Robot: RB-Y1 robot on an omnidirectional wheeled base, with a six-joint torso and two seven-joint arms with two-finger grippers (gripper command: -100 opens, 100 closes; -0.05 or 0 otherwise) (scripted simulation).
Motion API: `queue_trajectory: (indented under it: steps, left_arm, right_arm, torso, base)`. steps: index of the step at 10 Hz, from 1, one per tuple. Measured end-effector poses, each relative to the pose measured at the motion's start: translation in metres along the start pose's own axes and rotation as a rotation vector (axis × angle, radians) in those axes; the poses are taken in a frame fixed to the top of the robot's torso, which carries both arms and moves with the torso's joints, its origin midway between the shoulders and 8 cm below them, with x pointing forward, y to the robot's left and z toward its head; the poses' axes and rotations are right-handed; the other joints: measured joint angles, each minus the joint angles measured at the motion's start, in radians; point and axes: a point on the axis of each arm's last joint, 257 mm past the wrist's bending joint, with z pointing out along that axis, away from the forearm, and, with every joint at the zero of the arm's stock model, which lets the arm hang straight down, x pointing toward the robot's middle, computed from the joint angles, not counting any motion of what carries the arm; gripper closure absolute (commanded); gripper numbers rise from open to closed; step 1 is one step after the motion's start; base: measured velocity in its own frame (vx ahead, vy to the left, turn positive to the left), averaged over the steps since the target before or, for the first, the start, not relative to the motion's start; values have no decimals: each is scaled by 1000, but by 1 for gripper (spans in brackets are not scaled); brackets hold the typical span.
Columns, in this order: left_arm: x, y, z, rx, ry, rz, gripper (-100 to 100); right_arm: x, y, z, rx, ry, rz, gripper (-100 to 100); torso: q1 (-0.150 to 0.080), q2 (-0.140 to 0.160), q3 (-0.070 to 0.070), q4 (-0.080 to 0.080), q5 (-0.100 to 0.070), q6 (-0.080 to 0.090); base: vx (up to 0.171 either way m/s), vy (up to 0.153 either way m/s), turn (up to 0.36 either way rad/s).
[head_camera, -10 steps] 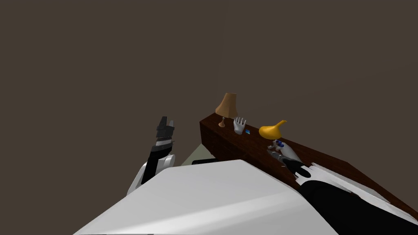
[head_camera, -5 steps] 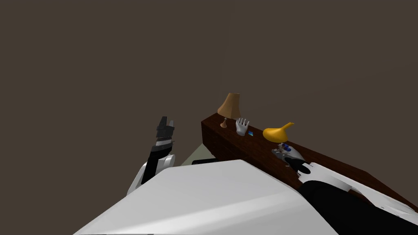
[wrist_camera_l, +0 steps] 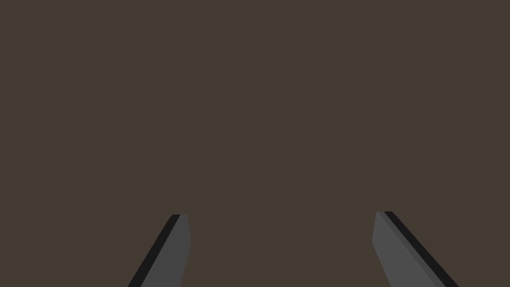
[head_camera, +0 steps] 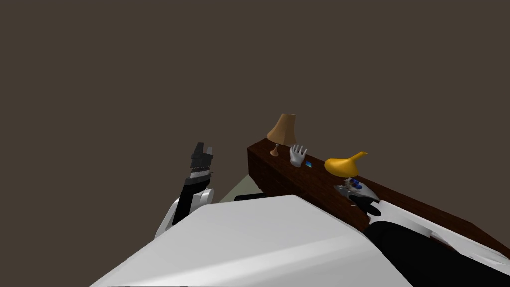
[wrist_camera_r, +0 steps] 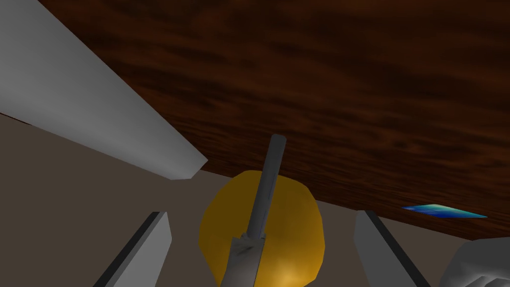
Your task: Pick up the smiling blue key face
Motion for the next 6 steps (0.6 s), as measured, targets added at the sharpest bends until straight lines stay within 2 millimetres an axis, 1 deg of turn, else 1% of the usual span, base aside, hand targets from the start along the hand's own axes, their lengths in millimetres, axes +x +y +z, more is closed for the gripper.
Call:
queue_trajectory:
  steps: [1, 6]
  left_arm:
    - [0, 0, 0, 0, 0, 0, 0]
    - [0, 0, 0, 0, 0, 0, 0]
  right_arm:
    - [3, -6, -1, 10, 5, -1, -100]
    - [14, -22, 0, 45, 18, 30, -100]
  torso:
    - [0, 0, 0, 0, 0, 0]
    - [0, 0, 0, 0, 0, 0]
  base:
    - [-22, -8, 59]
    - [-22, -6, 99]
